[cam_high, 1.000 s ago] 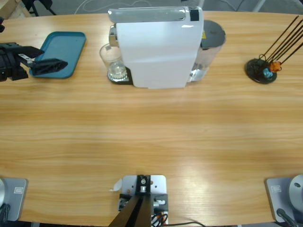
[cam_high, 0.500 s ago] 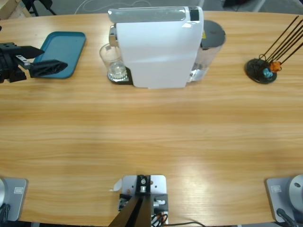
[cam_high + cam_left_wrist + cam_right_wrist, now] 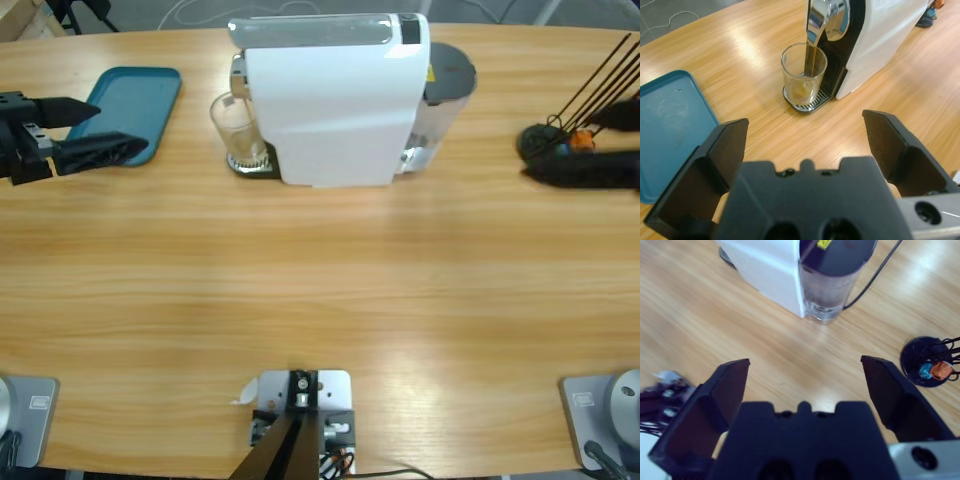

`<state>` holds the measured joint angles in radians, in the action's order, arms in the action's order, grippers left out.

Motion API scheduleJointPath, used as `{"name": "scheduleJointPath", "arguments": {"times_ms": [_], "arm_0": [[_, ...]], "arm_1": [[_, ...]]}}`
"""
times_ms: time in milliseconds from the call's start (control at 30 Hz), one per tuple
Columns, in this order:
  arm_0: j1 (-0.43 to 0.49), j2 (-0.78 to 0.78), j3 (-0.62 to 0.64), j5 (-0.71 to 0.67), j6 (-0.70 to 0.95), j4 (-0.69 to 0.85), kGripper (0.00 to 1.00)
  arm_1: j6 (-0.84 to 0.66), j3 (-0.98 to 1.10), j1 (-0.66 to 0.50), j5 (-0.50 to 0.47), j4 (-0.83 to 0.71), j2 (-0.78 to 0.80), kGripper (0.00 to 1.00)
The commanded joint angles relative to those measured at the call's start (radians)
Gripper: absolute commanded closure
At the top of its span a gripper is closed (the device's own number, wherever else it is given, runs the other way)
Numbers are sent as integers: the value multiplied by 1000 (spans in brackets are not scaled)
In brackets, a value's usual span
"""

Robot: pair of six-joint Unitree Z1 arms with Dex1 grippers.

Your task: Pour coffee

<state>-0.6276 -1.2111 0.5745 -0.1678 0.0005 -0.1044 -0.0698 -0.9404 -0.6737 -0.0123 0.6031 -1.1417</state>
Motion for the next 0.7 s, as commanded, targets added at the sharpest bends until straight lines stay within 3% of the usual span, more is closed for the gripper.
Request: {"name": "scheduleJointPath", "arguments": {"times_ms": [33, 467, 700], "arm_0": [[-17, 41, -15, 5, -19, 22, 0], [-27, 69, -86, 4, -3, 37, 0], [-27, 164, -35, 4, -14, 138, 0]], "arm_1": [[70, 295, 5, -22, -289, 210, 0], [79, 328, 5, -12, -384, 106, 0], [79, 342, 5, -15, -412, 96, 0]]}}
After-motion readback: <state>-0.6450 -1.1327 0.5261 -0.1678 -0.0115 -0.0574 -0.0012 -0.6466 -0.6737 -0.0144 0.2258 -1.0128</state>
